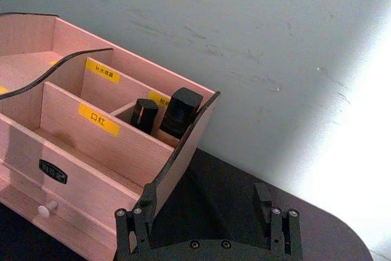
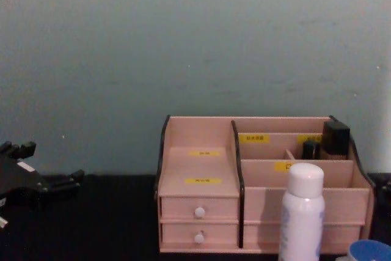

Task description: Pick up the facial cleanser and watermelon frost from the table and place them into the tiered storage box.

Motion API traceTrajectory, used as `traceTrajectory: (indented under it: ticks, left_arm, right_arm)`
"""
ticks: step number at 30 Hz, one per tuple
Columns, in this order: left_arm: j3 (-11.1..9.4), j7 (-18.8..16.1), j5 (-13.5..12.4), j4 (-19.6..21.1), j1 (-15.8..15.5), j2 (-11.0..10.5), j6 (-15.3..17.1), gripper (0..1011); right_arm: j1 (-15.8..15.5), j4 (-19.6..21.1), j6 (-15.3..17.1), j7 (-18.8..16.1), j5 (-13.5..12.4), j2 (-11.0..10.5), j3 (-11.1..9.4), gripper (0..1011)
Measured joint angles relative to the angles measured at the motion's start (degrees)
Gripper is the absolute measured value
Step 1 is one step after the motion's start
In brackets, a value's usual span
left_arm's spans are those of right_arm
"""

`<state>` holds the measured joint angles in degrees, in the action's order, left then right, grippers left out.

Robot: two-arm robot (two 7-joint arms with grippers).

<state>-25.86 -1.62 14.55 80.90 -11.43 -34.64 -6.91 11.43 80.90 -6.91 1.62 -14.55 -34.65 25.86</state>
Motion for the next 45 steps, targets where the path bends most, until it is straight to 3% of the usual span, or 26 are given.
traceTrajectory:
  ticks: [18,26,37,45]
  left_arm:
    - [0.0,0.0,0.0,0.0,0.0,0.0,0.0,1001]
    - [0.0,0.0,0.0,0.0,0.0,0.0,0.0,1001]
    - [0.0,0.0,0.0,0.0,0.0,0.0,0.0,1001]
    - [0.0,0.0,0.0,0.0,0.0,0.0,0.0,1001]
  right_arm:
    - [0.0,0.0,0.0,0.0,0.0,0.0,0.0,1000]
    - [-1.1,1.0,0.0,-0.3,-0.7,0.0,-2.3,1000]
    - [-7.1,8.7,-0.3,-3.9,-3.4,-3.1,-6.3,1000]
    - [-11.8,13.9,0.0,-7.2,-5.5,-4.8,-7.6,1000]
